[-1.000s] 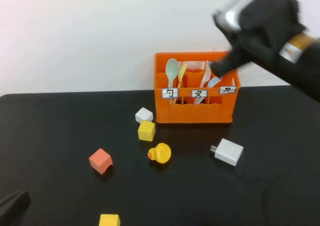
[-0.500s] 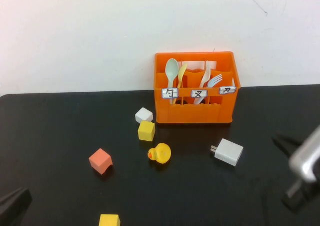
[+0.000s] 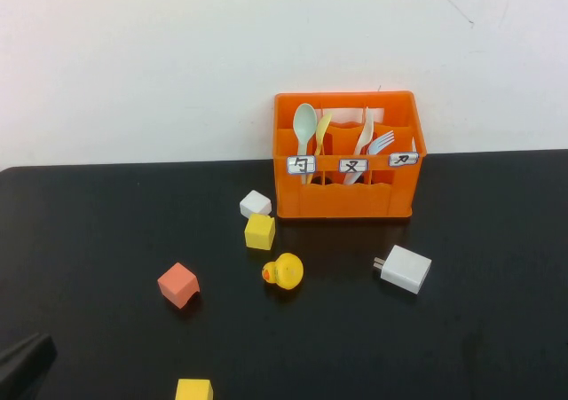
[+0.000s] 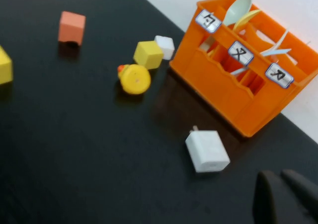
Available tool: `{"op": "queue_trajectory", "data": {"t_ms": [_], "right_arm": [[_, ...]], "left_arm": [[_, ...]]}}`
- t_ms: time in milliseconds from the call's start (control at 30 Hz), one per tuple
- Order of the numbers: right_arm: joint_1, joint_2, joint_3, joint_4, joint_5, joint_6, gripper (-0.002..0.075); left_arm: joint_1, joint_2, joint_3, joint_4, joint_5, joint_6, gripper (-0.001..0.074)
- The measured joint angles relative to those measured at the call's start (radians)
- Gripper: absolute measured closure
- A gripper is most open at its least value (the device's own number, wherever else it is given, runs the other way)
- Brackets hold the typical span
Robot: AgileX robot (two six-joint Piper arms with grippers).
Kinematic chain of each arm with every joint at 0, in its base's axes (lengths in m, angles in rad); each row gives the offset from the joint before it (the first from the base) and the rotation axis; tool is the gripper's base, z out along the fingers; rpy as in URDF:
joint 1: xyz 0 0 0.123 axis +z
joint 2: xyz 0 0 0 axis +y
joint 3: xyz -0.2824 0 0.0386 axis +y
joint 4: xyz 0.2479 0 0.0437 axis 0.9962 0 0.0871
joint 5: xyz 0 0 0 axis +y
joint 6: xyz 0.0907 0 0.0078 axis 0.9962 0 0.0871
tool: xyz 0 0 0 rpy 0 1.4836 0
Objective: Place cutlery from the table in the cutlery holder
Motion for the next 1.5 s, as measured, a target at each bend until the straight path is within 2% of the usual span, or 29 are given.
{"op": "queue_trajectory", "data": {"t_ms": [300,533,733,1500], "right_arm": [[0.0,-0.274,0.003,-0.024,0.263,0.06,0.0728],[0.0,-0.466,-0.016,-0.208,0.447,0.287,0.0728],[0.0,-0.543,-0.02,-0.33,0.48,0.426,0.0728],[0.0,-0.549,-0.02,-0.318,0.484,0.444,0.0728]], "left_arm": [[0.0,0.0,0.0,-0.005,0.0,0.004,0.0736],[0.0,0.0,0.0,-0.025,0.004,0.004,0.0736],[0.0,0.0,0.0,-0.029,0.02,0.004,0.0736],[0.0,0.0,0.0,-0.029,0.072,-0.002,0.0736]]}}
